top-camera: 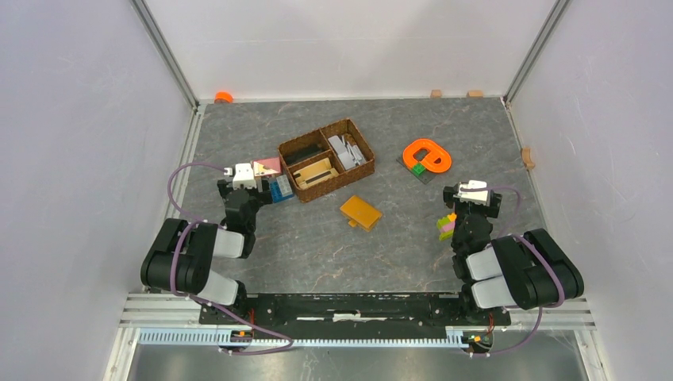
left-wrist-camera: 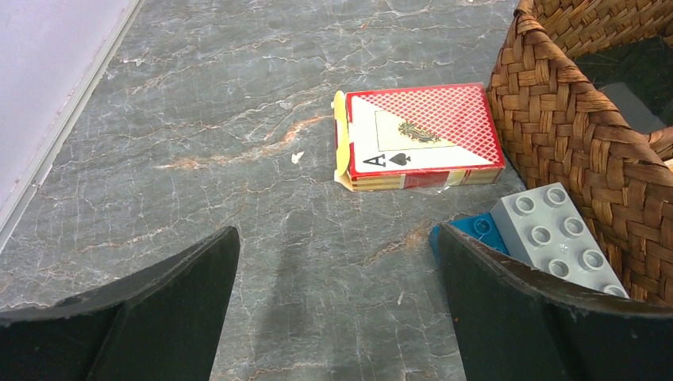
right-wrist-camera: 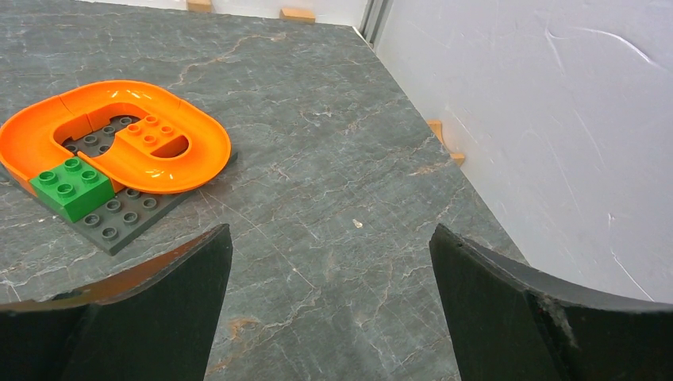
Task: Take the credit cards out of the card holder
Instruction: Reset both arms
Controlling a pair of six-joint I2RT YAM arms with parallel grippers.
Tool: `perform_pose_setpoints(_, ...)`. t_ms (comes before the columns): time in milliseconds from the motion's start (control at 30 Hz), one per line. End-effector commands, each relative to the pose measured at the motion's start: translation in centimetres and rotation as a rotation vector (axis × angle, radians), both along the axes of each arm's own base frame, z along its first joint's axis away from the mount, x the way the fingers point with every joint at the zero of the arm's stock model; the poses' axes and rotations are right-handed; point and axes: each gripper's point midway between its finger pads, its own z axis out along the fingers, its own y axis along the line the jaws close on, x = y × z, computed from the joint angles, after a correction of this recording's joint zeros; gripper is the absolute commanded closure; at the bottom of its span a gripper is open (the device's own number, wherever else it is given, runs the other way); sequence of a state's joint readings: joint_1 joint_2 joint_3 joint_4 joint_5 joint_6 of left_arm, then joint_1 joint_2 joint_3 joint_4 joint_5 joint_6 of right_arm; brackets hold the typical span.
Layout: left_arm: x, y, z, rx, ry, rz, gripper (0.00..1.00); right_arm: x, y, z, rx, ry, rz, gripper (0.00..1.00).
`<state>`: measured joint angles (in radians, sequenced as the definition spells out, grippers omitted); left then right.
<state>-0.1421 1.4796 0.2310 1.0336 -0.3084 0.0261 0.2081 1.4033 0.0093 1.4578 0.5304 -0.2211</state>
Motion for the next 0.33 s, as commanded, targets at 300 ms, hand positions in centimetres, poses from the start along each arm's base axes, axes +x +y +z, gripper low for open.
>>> perform_pose_setpoints(300,1.2,0.13,2.35,-0.025,-0.088,0.019,0.0,-3.19,-0.58,-2.37,-0.003,0.051,0.008,0.02)
